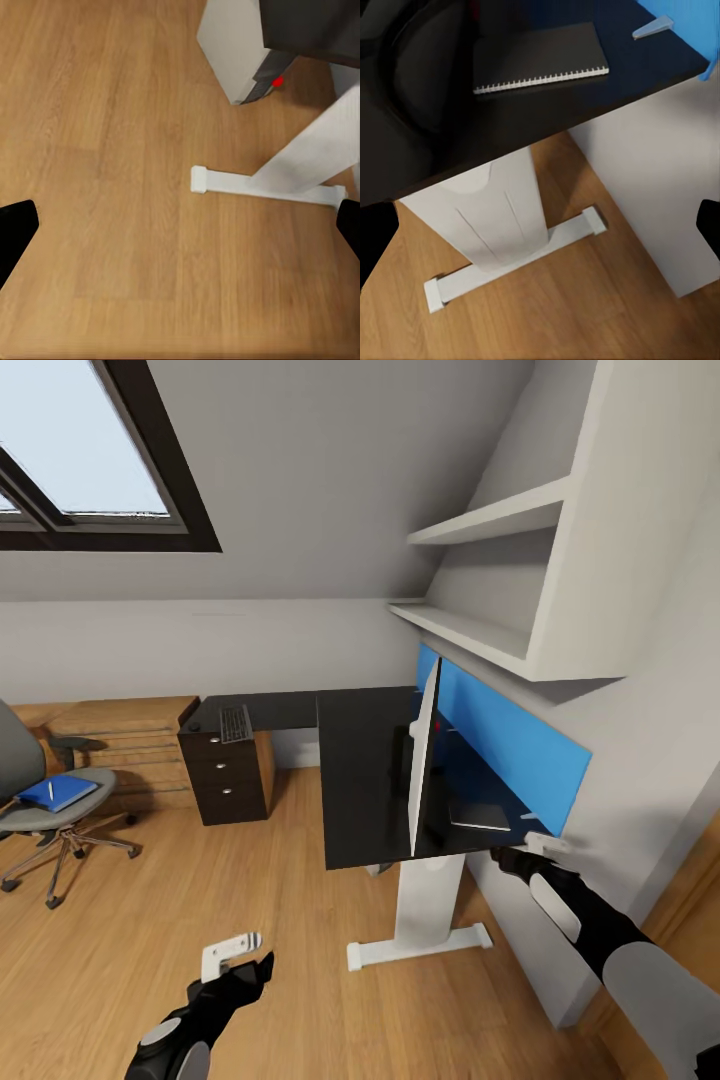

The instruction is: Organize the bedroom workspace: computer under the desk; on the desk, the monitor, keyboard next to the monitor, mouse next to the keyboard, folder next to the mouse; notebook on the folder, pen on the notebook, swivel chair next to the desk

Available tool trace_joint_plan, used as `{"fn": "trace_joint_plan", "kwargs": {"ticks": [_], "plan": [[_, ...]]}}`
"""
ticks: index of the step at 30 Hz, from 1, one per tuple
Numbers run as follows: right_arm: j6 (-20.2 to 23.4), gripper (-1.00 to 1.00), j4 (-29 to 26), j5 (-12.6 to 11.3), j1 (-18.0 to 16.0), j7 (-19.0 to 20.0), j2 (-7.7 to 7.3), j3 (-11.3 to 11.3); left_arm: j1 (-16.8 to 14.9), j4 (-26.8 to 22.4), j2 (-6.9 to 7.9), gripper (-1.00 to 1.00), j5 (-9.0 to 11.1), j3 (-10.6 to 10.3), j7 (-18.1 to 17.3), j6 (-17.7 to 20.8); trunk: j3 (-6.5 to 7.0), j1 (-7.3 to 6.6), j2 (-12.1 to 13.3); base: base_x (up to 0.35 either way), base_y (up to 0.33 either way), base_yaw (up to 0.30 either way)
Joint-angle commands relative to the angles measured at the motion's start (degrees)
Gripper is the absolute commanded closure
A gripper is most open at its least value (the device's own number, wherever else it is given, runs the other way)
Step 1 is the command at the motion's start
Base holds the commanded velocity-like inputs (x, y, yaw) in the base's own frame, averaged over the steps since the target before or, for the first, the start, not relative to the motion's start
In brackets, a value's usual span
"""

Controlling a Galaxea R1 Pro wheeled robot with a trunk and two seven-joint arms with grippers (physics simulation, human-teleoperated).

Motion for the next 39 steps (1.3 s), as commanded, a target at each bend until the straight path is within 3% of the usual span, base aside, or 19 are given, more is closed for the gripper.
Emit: {"fn": "trace_joint_plan", "kwargs": {"ticks": [1,8,39], "plan": [[-0.17,-1.00,-0.12,-0.50,-0.06,-0.56,-0.11,0.46,-0.05,0.00,0.05,-1.00,0.63,0.21,0.52,0.21,-0.12,0.03,-0.11,0.000,0.000,0.000],[-2.72,-1.00,-0.08,-0.44,0.01,-0.69,-0.10,0.52,-0.05,0.39,0.17,-1.00,0.49,2.08,0.49,0.32,-0.12,0.03,-0.11,0.015,-0.029,0.000],[-3.13,-1.00,0.18,-0.01,0.09,-0.44,-0.02,0.88,-0.05,0.61,0.31,-1.00,0.42,2.56,0.49,0.32,-0.12,0.03,-0.11,0.130,-0.052,0.000]]}}
